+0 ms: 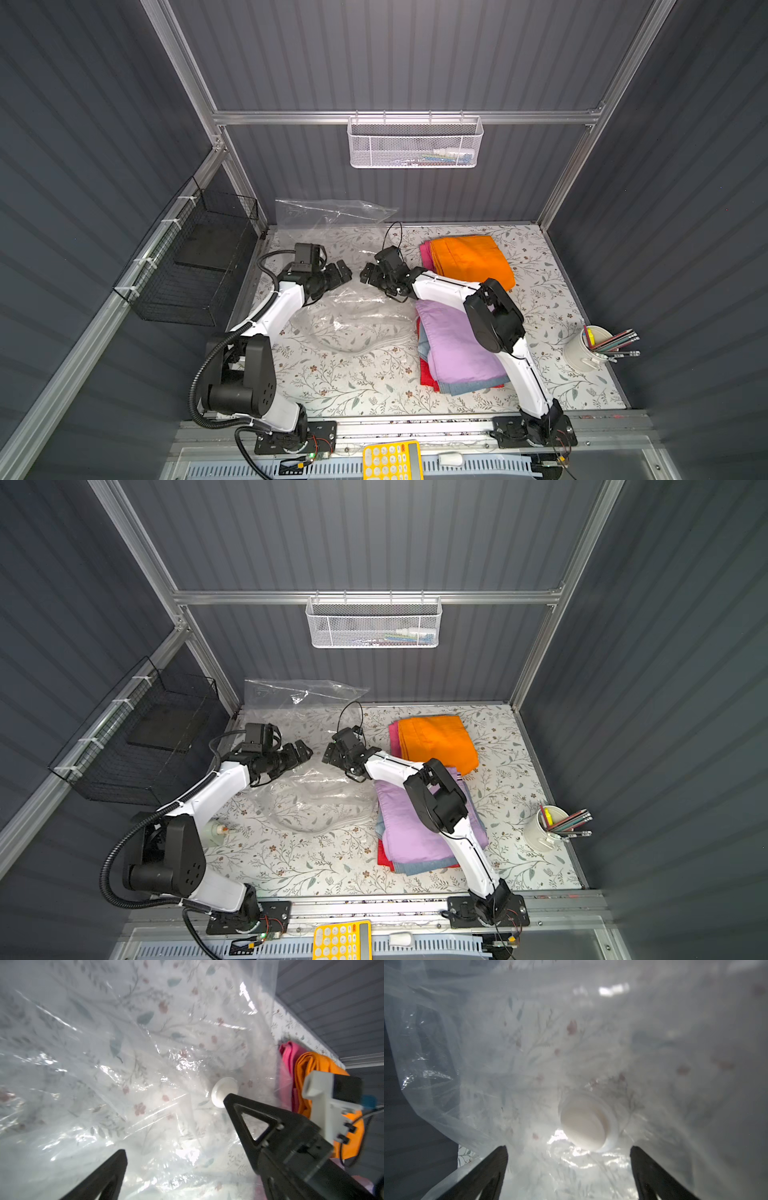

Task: Take the trousers out of the vacuum bag
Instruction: Adjust the vacuum bag at the center of the board.

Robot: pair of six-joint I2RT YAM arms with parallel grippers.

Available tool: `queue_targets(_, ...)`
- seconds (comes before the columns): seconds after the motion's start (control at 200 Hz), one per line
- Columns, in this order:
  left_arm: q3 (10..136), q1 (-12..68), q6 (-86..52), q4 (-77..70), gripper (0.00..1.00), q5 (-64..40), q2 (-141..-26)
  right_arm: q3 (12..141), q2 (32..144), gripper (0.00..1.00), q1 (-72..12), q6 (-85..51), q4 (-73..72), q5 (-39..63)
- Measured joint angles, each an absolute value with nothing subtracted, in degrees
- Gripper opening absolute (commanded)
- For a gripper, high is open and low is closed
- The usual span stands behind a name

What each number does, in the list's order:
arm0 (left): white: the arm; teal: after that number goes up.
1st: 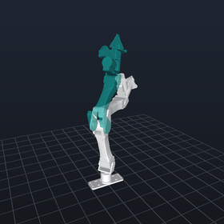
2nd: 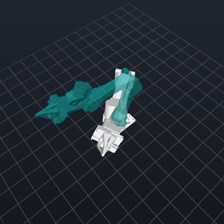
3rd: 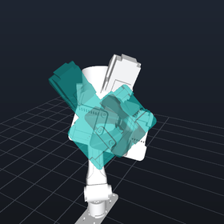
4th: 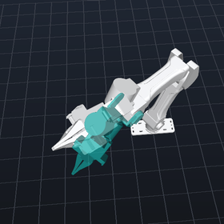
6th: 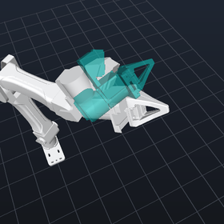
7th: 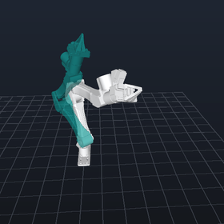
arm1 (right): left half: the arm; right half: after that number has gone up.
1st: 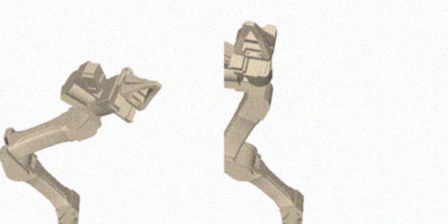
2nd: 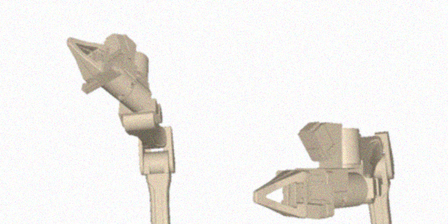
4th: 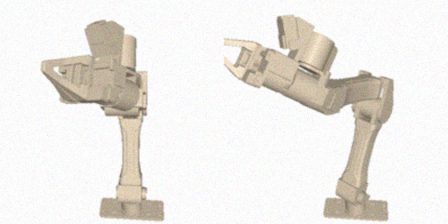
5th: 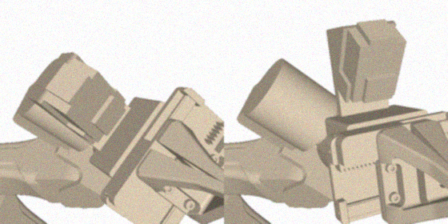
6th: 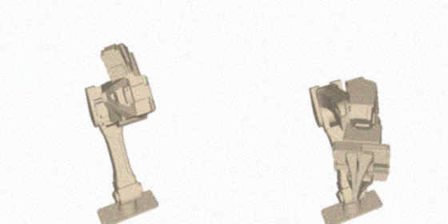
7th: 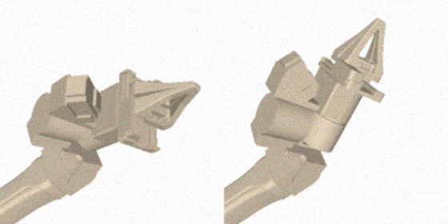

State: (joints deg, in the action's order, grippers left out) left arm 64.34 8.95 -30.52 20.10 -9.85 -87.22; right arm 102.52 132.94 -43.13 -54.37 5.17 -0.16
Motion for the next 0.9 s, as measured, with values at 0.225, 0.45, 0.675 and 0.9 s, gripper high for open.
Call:
queue_targets(0.225, 66.1, 8.9, -28.6, 24.4, 1.0, -9.6, -83.9, 98.0, 121.9, 0.95, -41.8, -48.9, 5.6, 1.2)
queue_targets(0.45, 59.7, 8.9, -27.8, 26.1, 1.0, -11.1, -83.5, 87.9, 105.1, 0.91, -46.4, -47.1, 2.5, 1.3)
queue_targets(0.675, 51.4, 8.9, -27.8, 28.1, 1.0, -13.0, -80.7, 78.0, 102.8, 0.8, -51.6, -49.9, 1.9, 1.6)
queue_targets(0.9, 49.6, 8.9, -27.6, 29.6, 1.0, -13.5, -76.1, 70.7, 102.8, 0.73, -53.5, -55.9, 2.8, 2.4)
